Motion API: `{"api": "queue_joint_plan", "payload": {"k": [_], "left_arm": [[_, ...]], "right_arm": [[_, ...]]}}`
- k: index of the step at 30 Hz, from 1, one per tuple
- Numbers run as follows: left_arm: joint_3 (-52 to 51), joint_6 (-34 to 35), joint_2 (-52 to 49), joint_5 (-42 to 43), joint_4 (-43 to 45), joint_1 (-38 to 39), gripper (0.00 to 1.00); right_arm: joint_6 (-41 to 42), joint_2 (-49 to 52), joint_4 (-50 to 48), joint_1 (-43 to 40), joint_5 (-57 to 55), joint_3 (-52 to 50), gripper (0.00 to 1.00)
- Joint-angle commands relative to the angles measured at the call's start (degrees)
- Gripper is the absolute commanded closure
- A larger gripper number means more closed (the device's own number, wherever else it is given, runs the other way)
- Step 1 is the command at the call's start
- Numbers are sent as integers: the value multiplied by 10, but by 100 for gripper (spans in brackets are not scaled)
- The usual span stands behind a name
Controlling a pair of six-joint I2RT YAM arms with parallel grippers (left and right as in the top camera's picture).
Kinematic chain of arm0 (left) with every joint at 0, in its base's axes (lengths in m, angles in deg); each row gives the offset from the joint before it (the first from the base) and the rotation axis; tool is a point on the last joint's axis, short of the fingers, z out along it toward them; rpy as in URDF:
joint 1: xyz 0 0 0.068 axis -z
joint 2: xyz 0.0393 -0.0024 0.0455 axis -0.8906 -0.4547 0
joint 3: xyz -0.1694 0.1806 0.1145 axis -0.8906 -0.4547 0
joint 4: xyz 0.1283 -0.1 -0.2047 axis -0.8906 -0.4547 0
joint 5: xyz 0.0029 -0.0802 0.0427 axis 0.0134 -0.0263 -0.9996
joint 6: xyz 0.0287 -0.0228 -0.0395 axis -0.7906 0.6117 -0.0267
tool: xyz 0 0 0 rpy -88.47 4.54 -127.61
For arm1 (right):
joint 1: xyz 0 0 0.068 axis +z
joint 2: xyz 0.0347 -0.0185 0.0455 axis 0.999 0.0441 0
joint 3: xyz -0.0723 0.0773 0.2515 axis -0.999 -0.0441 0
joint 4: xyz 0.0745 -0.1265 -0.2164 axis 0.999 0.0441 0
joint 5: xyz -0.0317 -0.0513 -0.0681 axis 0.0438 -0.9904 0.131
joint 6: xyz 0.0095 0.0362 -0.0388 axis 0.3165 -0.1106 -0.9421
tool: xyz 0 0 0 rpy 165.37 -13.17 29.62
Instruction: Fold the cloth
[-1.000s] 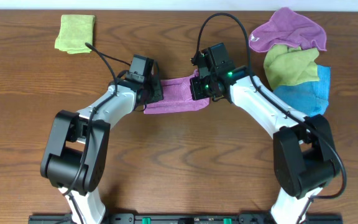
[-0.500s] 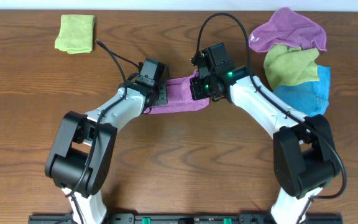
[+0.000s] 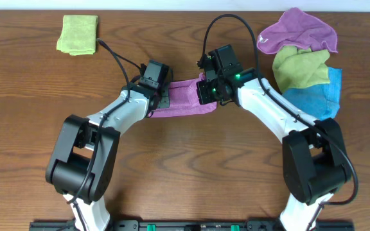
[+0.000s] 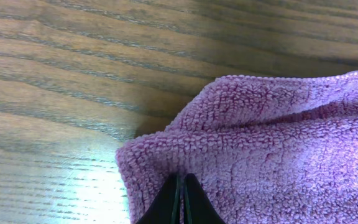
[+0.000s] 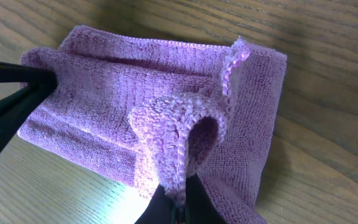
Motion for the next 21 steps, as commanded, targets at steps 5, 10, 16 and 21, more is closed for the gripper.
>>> {"api": "queue_joint_plan", "payload": {"k": [5, 10, 16, 21], "left_arm": [[-5, -18, 45, -31, -2, -3, 94], [-5, -23, 42, -31, -14, -3, 94], [-5, -23, 33, -44, -24, -17, 94], [-5, -23, 31, -39, -25, -21, 94]], "right_arm": [[-9, -7, 1, -5, -2, 6, 99], [-9, -7, 2, -5, -2, 6, 99], [-9, -7, 4, -5, -2, 6, 99], [-9, -7, 5, -5, -2, 6, 99]]}}
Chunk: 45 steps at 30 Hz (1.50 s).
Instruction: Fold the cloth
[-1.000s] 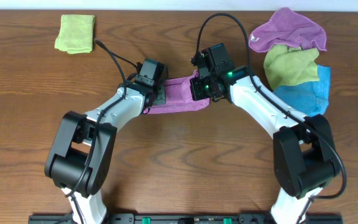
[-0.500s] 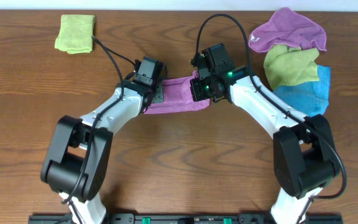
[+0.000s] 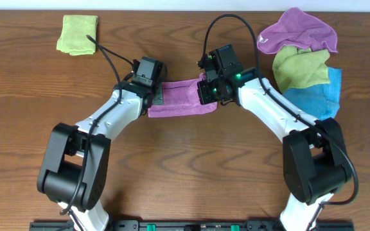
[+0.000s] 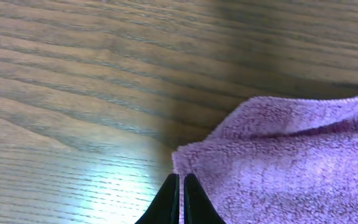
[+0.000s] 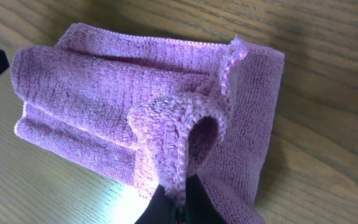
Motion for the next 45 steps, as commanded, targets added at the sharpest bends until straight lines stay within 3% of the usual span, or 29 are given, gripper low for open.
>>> {"api": "queue_joint_plan", "payload": {"k": [1, 45], "left_arm": [[-5, -7, -5, -7, -3, -2, 94], [-31, 10, -59, 65, 9, -1, 94]], "right_arm": [[-6, -7, 1, -3, -2, 6, 99], [-6, -7, -7, 3, 35, 6, 99]]}}
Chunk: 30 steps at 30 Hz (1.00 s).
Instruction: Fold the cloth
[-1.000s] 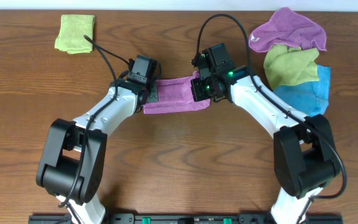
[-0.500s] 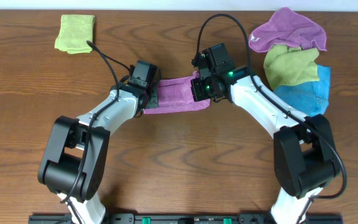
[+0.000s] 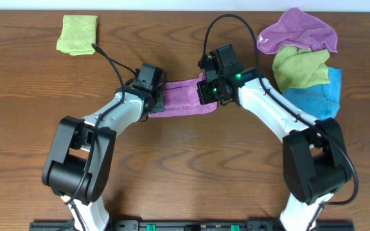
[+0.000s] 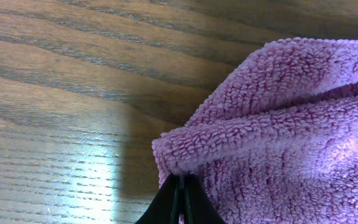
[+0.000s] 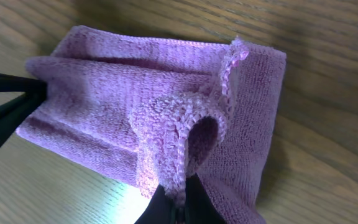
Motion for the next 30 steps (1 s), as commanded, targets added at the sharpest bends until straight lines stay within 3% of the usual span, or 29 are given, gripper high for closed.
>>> {"api": "queue_joint_plan", "payload": {"k": [1, 15, 30], "left_arm": [[-3, 7, -27, 9, -4, -1, 94], [-3, 22, -27, 31, 11, 0, 94], [-3, 52, -27, 81, 47, 0, 94]], "right_arm": [[-6, -7, -8, 5, 34, 6, 99], [-6, -7, -59, 40, 106, 18, 99], [-7, -7, -44, 27, 102, 36, 99]]}}
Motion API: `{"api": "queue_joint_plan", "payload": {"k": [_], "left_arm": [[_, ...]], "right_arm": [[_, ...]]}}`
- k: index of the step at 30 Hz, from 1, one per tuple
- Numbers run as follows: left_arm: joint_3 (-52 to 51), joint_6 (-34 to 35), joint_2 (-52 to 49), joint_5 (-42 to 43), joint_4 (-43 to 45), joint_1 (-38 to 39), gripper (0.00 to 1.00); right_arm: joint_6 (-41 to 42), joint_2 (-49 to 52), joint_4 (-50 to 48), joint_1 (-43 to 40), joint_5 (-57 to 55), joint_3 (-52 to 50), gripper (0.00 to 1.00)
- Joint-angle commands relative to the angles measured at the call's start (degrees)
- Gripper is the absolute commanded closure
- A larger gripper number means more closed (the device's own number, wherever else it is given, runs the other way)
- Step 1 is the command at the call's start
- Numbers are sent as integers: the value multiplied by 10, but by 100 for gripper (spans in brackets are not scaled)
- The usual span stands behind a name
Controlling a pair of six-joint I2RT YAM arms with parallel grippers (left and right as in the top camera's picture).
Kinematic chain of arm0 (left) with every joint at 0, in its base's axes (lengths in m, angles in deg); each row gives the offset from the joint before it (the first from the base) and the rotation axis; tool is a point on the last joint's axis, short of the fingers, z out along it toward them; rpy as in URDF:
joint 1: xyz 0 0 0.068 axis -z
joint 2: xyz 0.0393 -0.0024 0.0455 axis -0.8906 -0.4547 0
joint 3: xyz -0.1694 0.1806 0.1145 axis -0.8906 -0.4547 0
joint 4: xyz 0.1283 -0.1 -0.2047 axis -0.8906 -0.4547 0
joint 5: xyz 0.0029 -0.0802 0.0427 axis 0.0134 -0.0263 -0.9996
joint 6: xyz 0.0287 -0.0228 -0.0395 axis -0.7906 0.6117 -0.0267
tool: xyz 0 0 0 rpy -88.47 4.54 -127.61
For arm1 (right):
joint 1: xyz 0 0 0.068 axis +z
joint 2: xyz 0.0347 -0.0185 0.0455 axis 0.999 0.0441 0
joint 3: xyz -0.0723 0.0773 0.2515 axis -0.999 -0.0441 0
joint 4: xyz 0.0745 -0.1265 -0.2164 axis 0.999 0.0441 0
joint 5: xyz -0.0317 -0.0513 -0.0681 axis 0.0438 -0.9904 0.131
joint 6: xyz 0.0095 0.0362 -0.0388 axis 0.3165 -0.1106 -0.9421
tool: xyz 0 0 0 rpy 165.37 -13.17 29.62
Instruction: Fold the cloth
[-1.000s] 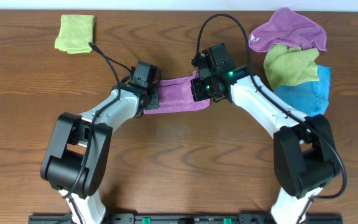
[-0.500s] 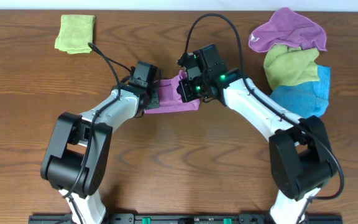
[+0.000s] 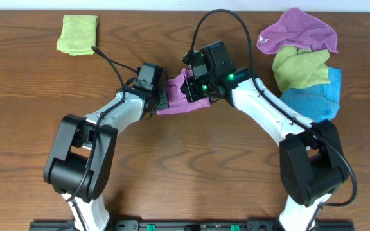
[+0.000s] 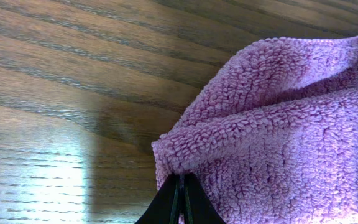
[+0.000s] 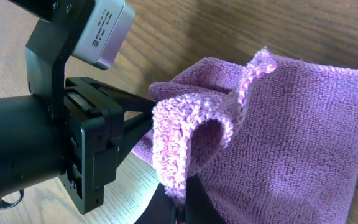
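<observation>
The purple cloth (image 3: 184,96) lies bunched on the wooden table between my two arms. My left gripper (image 4: 181,182) is shut on the cloth's left edge (image 4: 185,149), low on the table. My right gripper (image 5: 180,198) is shut on a pinched loop of the cloth's right end (image 5: 188,134), lifted and carried over toward the left gripper (image 5: 86,149), which shows just beside it. The cloth (image 5: 291,137) is doubled over under the right gripper.
A folded yellow-green cloth (image 3: 78,33) lies at the back left. A pile with a purple (image 3: 297,30), a yellow-green (image 3: 300,67) and a blue cloth (image 3: 320,93) sits at the back right. Bare wood (image 3: 185,167) spreads in front.
My right gripper has moved left with the cloth's right end, from the right side to close beside the left gripper. The cloth is now shorter and doubled. The left gripper stays put.
The cloth lay as a flat strip, both grippers shut on its ends. Then my left gripper was off the cloth, a little left of it. It was back shut on the left edge, and now the right end sits folded over toward it.
</observation>
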Motion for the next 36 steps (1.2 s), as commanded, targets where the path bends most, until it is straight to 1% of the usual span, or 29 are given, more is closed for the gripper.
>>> {"api": "queue_joint_plan", "payload": {"k": [1, 5, 8, 16, 19, 23, 27, 30, 34, 36], "left_arm": [[-3, 7, -18, 17, -2, 0, 94], [-2, -17, -7, 14, -2, -5, 94], [-2, -19, 27, 14, -3, -16, 94], [-2, -19, 182, 2, -36, -64, 94], [-2, -19, 270, -25, -78, -92, 94], [-2, -19, 375, -29, -138, -130, 94], [-2, -24, 463, -30, -196, -153, 94], [-2, -24, 494, -31, -234, -153, 94], [-2, -23, 502, -30, -282, -153, 94], [-2, -23, 502, -30, -300, -153, 95]], "right_arm": [[-6, -7, 4, -3, 6, 14, 99], [-9, -7, 8, -3, 5, 14, 99], [-9, -7, 9, -4, 4, 14, 99], [-24, -7, 5, -4, 1, 14, 99], [-33, -7, -8, 0, 1, 14, 99], [-50, -5, -26, 19, -25, 14, 99], [-76, 13, -35, 47, -43, 14, 99], [-76, 33, -47, 59, -54, 14, 99], [-107, 56, -52, 70, -59, 14, 99], [-114, 63, -57, 77, -95, 14, 99]]}}
